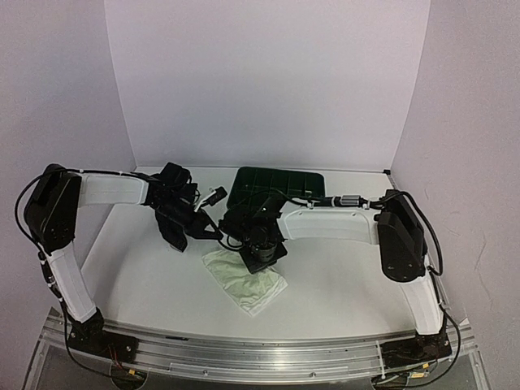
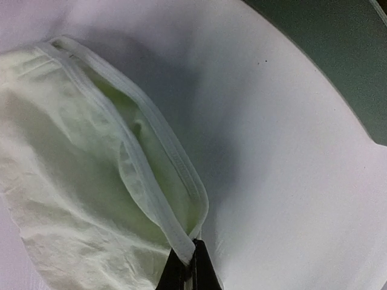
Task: Roll the underwear
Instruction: Fold the underwear at the center of the board.
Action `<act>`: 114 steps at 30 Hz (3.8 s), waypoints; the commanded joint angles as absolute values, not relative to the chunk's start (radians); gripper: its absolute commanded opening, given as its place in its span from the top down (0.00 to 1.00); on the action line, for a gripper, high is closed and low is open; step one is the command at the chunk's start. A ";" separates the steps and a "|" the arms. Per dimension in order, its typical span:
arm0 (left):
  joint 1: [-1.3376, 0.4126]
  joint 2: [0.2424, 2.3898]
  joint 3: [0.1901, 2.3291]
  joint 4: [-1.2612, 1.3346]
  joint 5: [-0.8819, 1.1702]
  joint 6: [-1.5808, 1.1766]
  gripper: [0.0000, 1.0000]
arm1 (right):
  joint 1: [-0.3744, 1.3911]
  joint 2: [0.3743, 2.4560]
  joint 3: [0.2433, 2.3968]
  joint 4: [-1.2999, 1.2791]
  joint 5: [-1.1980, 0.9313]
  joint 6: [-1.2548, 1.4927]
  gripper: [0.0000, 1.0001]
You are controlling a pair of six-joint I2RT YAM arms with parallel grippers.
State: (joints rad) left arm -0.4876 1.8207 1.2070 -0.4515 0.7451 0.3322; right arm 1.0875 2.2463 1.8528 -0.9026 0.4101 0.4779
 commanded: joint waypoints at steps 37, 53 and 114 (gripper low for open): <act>-0.656 2.046 1.131 -0.164 0.725 -0.297 0.77 | 1.109 2.134 1.783 -0.827 0.322 0.789 1.00; -0.541 2.004 1.253 -0.416 0.851 -0.154 0.72 | 1.136 2.212 1.804 -0.815 0.436 0.790 1.00; -0.514 2.016 1.045 -0.159 0.804 -0.366 0.75 | 1.136 2.448 2.004 -0.636 0.150 0.737 0.65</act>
